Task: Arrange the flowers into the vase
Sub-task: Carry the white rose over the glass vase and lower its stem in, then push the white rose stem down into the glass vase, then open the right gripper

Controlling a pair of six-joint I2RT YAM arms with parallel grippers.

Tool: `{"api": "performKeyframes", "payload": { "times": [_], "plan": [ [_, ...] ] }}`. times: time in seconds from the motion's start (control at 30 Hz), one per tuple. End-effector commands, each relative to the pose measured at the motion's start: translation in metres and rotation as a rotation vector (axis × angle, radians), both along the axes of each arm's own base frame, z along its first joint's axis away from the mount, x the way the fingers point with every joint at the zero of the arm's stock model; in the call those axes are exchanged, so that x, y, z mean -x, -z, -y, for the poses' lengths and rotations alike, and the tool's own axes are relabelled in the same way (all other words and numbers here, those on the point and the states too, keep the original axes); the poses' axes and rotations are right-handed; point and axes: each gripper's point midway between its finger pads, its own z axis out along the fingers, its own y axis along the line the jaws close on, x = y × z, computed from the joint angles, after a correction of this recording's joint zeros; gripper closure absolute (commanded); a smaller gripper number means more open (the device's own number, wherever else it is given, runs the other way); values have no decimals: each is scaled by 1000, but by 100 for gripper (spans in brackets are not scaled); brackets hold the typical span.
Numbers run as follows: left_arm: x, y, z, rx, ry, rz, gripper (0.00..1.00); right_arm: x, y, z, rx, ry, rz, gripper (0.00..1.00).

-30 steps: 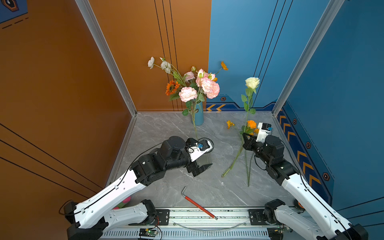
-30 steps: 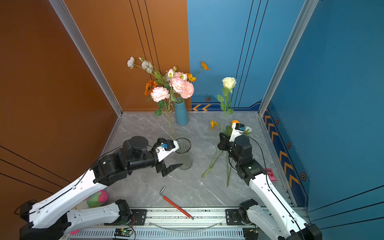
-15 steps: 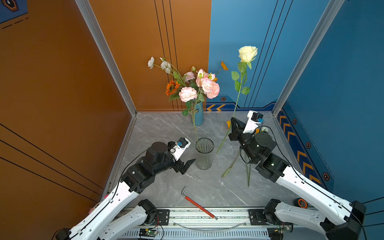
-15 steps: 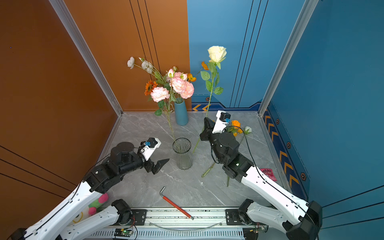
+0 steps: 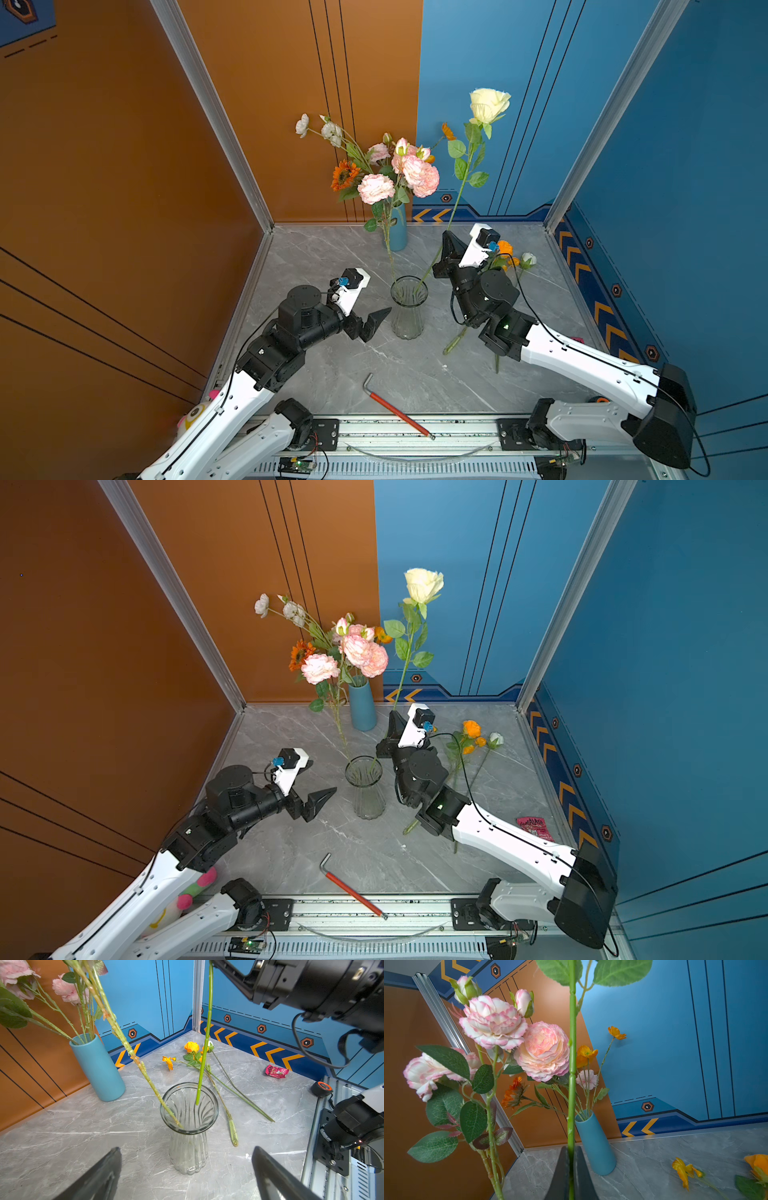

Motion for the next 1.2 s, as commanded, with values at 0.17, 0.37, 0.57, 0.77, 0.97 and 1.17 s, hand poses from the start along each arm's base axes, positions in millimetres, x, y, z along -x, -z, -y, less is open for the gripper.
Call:
{"api": "performKeyframes", "payload": {
  "times": [0.17, 0.37, 0.57, 0.77, 0.97, 1.17],
  "plan": [
    [0, -4, 2, 29, 16, 5, 2, 3, 44, -14, -30, 16, -56, 100],
    [0, -4, 2, 30, 18, 1, 2, 9, 72, -23, -29, 9, -91, 100],
    [0, -4, 3, 32, 24, -2, 2, 14, 94, -34, -22, -9, -114, 100],
    [0, -4, 3, 31, 24, -5, 2, 19, 111, -47, -8, -41, -122, 100],
    [0, -3, 4, 29, 27, -8, 2, 25, 124, -55, 9, -56, -133, 99],
    [0, -2, 5, 29, 30, -13, 2, 27, 133, -52, 20, -55, -143, 94]
  ]
}}
